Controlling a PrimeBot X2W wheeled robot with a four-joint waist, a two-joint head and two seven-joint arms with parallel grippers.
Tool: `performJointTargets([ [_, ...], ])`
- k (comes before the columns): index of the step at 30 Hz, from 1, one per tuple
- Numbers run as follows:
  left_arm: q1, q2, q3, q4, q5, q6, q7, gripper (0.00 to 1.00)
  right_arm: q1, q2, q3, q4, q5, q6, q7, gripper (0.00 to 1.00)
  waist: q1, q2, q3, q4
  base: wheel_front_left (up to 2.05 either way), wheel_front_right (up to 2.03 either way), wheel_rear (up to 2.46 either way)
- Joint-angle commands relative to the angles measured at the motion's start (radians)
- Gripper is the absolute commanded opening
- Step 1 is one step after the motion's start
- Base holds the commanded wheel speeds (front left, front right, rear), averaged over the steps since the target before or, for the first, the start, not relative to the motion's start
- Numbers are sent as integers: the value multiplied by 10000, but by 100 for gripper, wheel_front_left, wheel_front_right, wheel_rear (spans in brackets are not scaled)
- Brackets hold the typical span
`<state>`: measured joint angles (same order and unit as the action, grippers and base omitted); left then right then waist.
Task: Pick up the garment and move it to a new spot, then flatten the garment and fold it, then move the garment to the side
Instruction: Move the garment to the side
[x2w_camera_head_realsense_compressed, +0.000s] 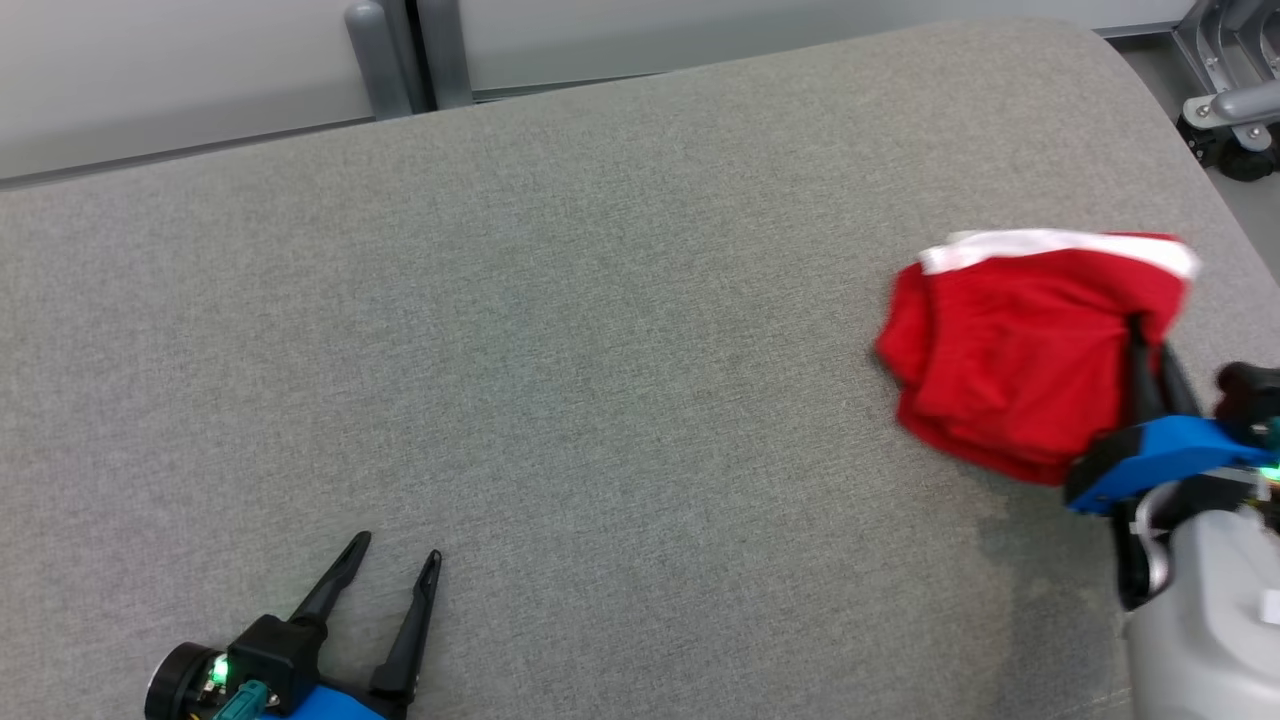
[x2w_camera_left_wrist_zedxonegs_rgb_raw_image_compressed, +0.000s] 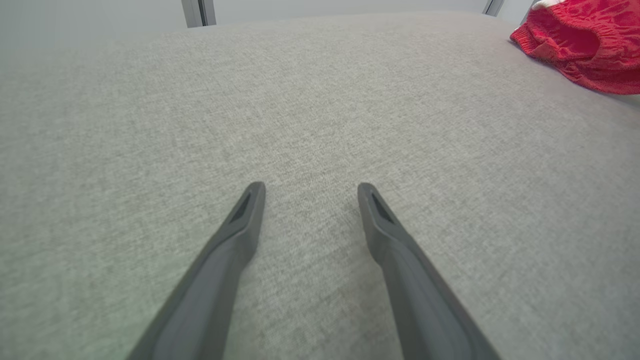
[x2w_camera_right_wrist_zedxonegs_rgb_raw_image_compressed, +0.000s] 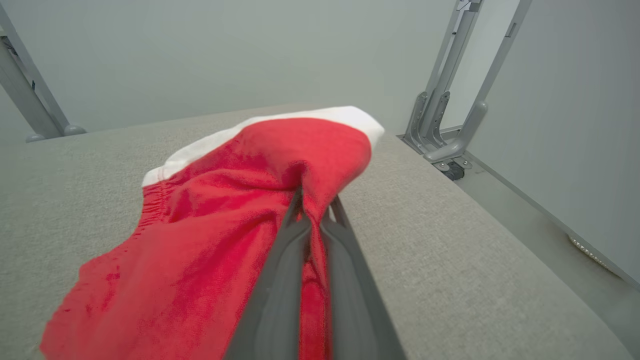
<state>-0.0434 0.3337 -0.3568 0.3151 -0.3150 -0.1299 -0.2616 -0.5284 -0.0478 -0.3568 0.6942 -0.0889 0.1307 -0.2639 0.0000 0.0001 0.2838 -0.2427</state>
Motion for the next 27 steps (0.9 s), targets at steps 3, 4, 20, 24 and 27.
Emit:
performJointTargets([
  [3, -75, 192, -8, -116, 40, -14, -43, 100, -236, -51, -1309, -177, -328, -1, -5, 0, 0, -1, 121, 58, 0, 0, 0],
  [4, -87, 247, -8, -143, 35, -14, -43, 100, -276, -61, -1831, -223, -389, -1, -6, 0, 0, -1, 156, 70, 0, 0, 0],
  [20, -92, 543, 85, -62, -91, 6, -10, 100, -628, -51, -5226, 361, -1476, 0, -8, 100, 0, -1, 317, 177, 0, 0, 0],
  [24, -120, 220, 280, -58, -114, 5, -22, 100, -256, -44, -4513, -678, -1232, -1, -4, 100, 0, -1, 43, 187, 0, 0, 0],
  [27, -132, -19, 462, 50, -79, 5, -25, 100, 41, -34, -3755, -1465, -815, 0, -3, 100, 0, -1, -209, 205, 0, 0, 0],
])
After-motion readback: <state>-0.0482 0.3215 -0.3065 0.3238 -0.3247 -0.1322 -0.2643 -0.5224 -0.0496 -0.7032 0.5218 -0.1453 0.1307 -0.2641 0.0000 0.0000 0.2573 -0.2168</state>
